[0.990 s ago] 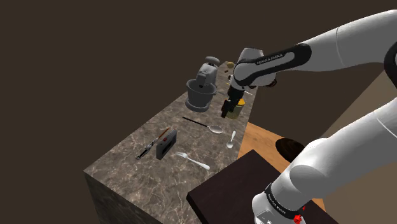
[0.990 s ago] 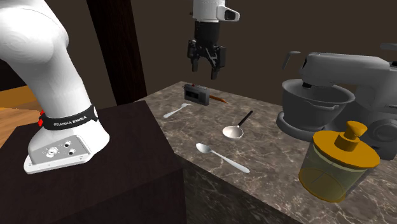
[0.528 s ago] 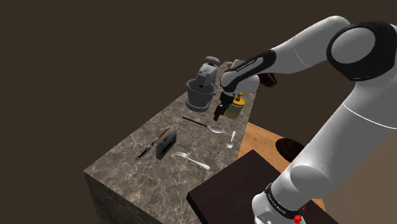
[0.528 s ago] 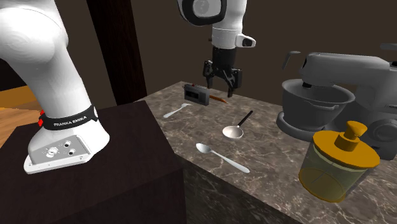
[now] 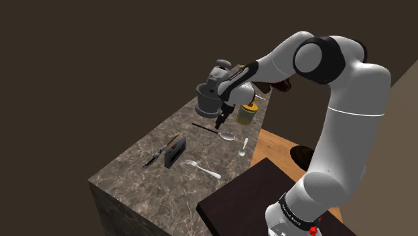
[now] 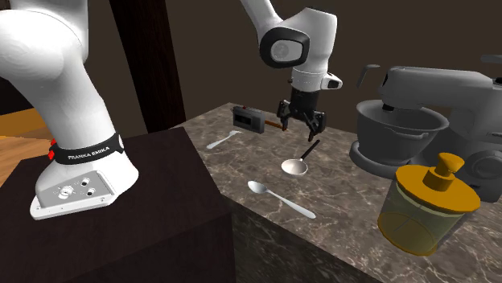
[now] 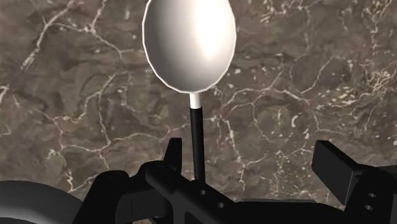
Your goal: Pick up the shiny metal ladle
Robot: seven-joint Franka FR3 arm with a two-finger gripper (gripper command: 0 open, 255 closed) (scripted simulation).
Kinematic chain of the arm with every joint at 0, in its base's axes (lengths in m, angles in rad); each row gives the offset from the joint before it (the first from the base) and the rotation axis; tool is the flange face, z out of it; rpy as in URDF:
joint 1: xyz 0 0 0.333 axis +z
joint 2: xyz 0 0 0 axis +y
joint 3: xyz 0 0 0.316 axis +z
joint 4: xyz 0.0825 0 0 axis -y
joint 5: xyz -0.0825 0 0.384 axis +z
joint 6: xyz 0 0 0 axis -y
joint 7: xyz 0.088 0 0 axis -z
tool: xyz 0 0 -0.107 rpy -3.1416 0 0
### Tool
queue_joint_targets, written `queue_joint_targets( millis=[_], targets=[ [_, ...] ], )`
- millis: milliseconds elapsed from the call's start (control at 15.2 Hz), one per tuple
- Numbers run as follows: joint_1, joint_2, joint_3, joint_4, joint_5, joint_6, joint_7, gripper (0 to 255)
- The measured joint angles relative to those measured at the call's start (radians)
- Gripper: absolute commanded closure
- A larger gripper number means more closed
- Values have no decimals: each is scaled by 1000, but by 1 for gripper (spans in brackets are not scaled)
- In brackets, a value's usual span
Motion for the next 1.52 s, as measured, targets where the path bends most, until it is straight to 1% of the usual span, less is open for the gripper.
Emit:
queue_joint_targets(
  millis=[198,396,858,924,1518],
  targets=[
    [-39,115,37,100,47,18,-70,0],
    [-64,203,65,184,70,26,-108,0],
    [-86,295,93,224,99,79,-141,0],
    [-87,300,95,226,101,81,-143,255],
    [-87,304,96,230,102,83,-143,255]
  ],
)
